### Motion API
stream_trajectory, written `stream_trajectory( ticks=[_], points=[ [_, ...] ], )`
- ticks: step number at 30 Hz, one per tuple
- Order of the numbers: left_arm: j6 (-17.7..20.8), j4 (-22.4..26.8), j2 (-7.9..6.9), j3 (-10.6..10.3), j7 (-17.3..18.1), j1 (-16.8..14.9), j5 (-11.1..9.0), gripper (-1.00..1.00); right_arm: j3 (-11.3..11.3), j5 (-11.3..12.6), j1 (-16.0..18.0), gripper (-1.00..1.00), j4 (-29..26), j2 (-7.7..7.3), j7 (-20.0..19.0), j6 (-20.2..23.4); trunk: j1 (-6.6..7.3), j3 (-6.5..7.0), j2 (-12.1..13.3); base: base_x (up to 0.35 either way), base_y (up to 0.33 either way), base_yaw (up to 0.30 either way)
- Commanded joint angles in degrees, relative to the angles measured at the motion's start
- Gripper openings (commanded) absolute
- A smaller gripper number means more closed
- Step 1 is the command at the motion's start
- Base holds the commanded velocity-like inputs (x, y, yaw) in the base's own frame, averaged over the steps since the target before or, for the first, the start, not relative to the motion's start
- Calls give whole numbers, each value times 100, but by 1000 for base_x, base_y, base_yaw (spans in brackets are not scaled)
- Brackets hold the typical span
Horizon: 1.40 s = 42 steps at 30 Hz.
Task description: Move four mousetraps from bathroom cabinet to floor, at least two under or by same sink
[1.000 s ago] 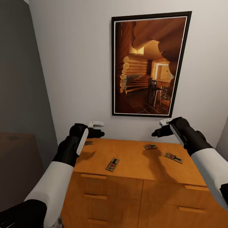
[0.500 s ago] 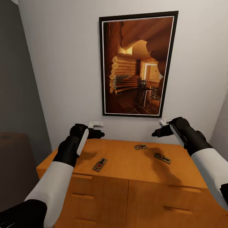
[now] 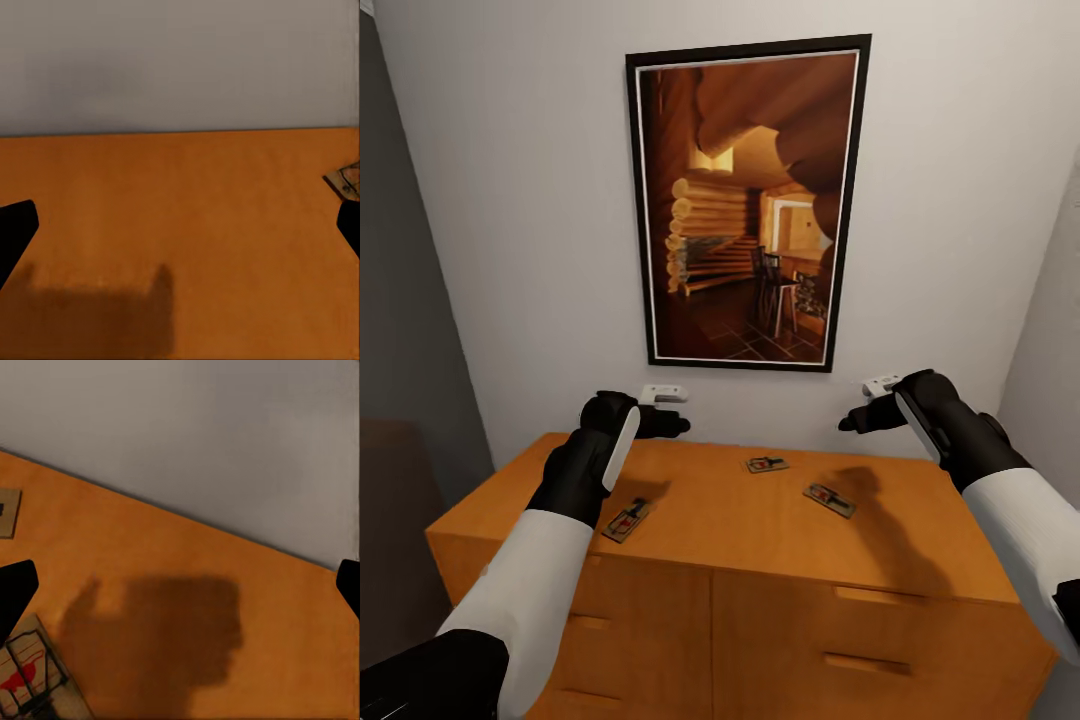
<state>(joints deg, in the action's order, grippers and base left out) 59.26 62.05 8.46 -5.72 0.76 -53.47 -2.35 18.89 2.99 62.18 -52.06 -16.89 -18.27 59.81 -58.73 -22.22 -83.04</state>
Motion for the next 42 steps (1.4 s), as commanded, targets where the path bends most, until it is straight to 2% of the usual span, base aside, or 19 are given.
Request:
stream_trajectory(
  ticks=[1,16,36,42],
  points=[
    [25,2,1,1,-6,-6,-20,100,21,29,5,100,-6,-6,13,19,0,-8,-4,0,-232,0],
    [25,0,-2,1,-6,-6,-20,100,33,128,5,100,10,17,-23,19,0,-8,-4,0,-66,0],
    [25,-49,-2,1,-6,-6,-20,100,44,262,5,100,46,48,-314,19,0,-8,-4,0,-2,0],
    [25,-52,-2,1,-6,-6,-20,100,44,270,5,100,53,100,-329,19,0,-8,-4,0,0,0]
  ],
)
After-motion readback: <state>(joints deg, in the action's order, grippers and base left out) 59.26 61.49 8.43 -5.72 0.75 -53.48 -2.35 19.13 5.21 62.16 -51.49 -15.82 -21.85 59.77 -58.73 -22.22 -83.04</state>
